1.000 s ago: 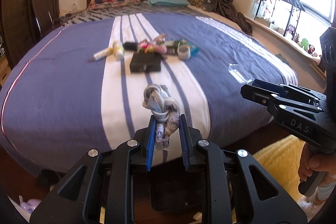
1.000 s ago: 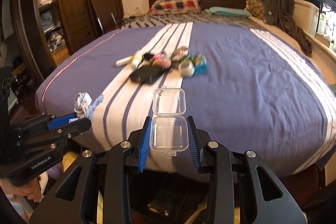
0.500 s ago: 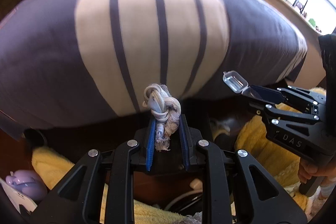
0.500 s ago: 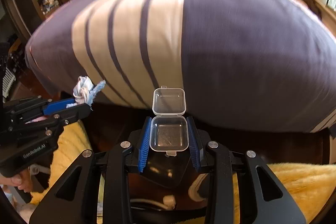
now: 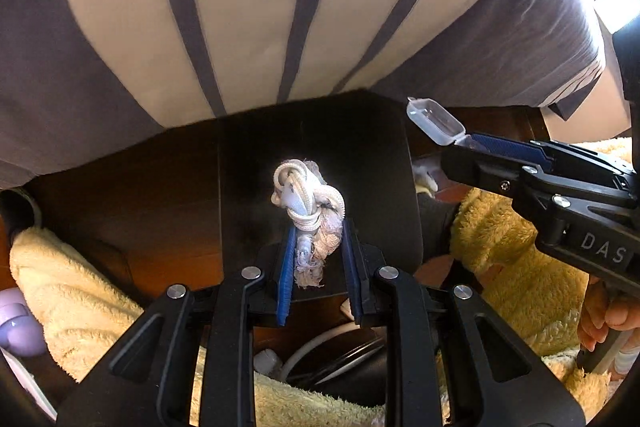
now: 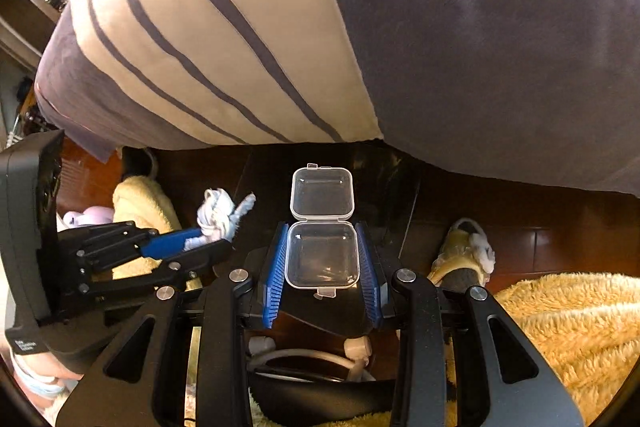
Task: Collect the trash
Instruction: 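Carry cable and clear box down to the black bin and open both tools, then grasp the black box with the left tool while the right tool grasps the tape roll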
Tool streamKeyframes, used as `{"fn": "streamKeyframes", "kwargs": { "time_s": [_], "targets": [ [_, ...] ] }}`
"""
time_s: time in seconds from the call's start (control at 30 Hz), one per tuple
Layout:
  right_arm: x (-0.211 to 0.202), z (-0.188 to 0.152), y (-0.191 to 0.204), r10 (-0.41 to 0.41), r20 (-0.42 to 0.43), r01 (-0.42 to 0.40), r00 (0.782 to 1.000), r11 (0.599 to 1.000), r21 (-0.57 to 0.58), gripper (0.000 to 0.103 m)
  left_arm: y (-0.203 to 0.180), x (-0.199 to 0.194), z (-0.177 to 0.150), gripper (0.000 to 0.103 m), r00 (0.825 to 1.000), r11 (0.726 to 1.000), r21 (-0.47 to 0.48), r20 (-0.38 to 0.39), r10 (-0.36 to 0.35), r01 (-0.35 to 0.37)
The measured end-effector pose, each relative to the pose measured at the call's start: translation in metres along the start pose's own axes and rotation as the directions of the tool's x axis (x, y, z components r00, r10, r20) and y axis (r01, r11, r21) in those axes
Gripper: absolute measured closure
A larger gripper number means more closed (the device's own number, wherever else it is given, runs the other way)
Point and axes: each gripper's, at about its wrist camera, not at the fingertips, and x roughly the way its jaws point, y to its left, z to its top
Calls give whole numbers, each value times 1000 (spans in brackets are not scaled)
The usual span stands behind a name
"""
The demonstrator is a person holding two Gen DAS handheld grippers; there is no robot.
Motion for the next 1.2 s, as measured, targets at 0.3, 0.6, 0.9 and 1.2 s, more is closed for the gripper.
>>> {"fn": "streamKeyframes", "kwargs": {
  "time_s": [0.3, 0.6, 0.9, 1.2],
  "targets": [
    [11, 12, -1, -4, -18, 4, 1000, 1000, 27, 55, 5, 6, 11, 59, 1000, 1000, -13, -26, 14, -14],
    [-15, 17, -9, -47, 79, 43, 996, 998, 45, 24, 11, -28, 12, 41, 996, 997, -22, 48, 79, -78],
    [-66, 23, -12, -56, 210, 48, 976, 998, 43, 22, 8, -107, 22, 22, 959, 987, -34, 236, 160, -156],
    [-126, 48, -10, -86, 348, 91, 934, 996, 2, 22, 14, -174, 45, 19, 895, 976, -78, 391, 216, -202]
  ]
}}
